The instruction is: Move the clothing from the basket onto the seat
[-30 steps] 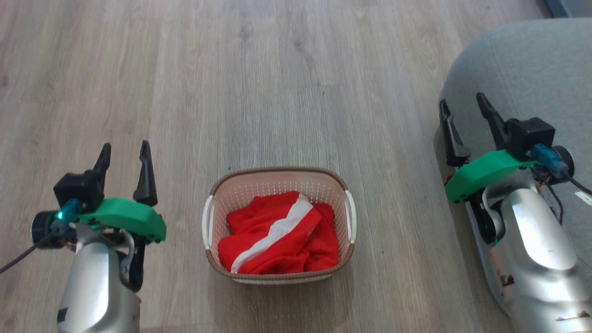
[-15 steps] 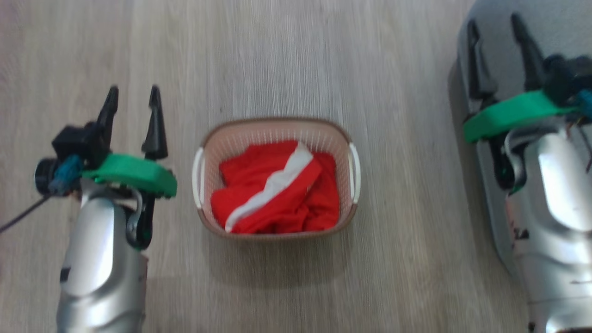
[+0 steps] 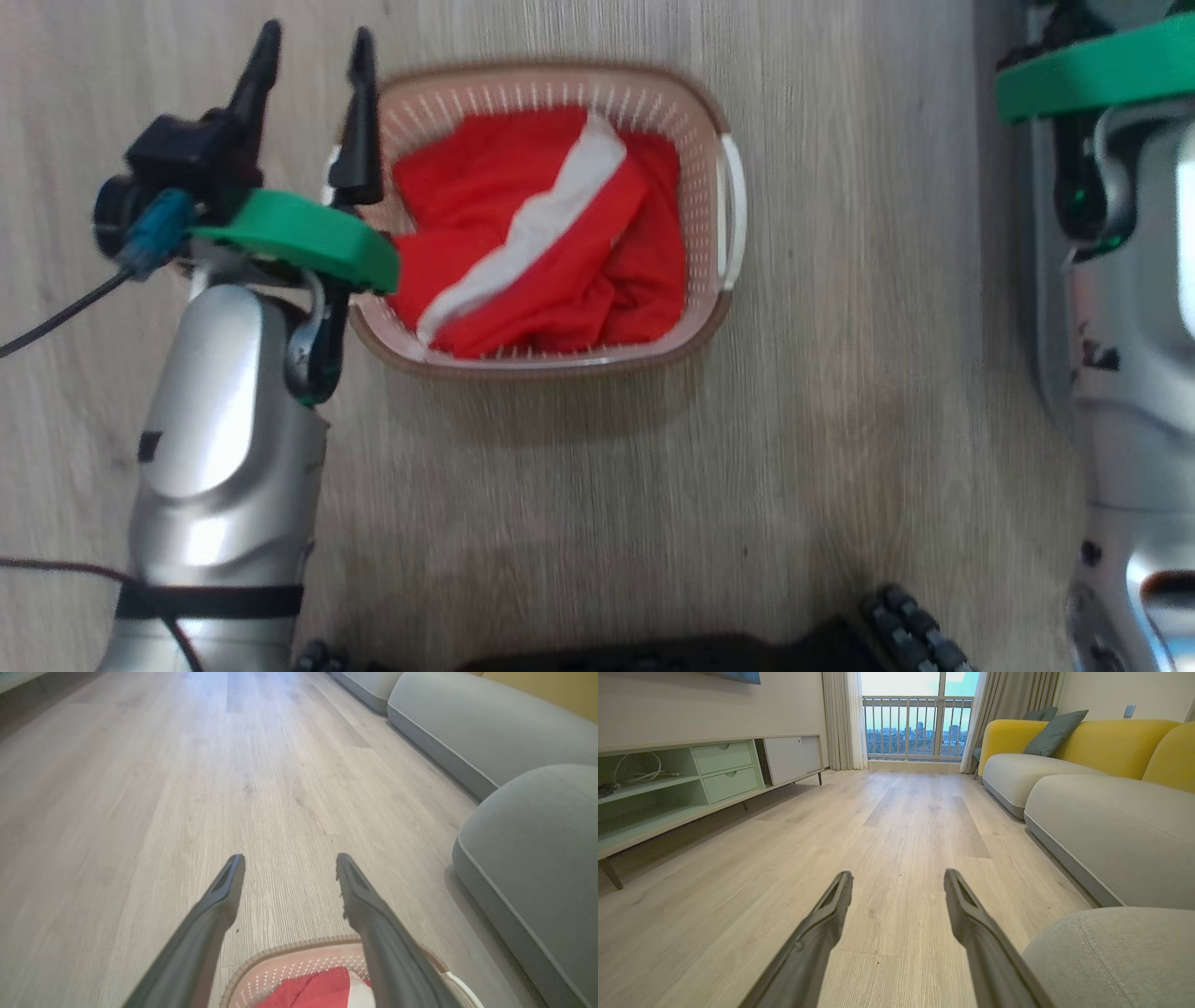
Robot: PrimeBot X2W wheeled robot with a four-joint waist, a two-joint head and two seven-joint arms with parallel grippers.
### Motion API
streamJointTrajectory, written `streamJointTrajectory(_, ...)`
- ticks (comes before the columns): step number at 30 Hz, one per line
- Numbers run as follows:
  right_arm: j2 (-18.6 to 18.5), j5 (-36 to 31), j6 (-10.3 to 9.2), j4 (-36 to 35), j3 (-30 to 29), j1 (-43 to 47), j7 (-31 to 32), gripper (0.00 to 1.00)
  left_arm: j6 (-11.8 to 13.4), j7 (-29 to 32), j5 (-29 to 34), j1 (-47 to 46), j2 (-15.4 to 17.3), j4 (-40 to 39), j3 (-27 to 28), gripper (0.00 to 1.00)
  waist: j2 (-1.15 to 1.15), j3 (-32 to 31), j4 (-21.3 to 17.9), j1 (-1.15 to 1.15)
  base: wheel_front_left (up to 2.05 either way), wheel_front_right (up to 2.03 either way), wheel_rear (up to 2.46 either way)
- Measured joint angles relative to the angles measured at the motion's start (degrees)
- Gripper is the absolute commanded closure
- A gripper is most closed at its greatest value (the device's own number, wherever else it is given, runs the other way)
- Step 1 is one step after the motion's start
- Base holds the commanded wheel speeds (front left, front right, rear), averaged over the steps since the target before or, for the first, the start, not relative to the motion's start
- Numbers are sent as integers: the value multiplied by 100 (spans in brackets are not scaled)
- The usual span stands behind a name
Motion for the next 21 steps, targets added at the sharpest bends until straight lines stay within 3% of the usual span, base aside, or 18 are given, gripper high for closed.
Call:
streamJointTrajectory(9, -20, -75, 0, -133, 32, -406, 0, 0, 43, 0, -123, -351, -1, 602, -1048, 0, 0, 1008, -124, -1, 0, 0, 0)
streamJointTrajectory(16, -1, -100, 0, -108, 170, -408, 0, 0, 1, 0, -63, -833, 0, 2252, -2425, 0, 1, 1158, -306, -3, 0, 0, 0)
streamJointTrajectory(21, 88, -98, 0, -101, 264, -407, 0, 0, 52, 8, -399, -1383, 7, 3105, -3134, 0, 1, 1208, -497, -3, 0, 0, 0)
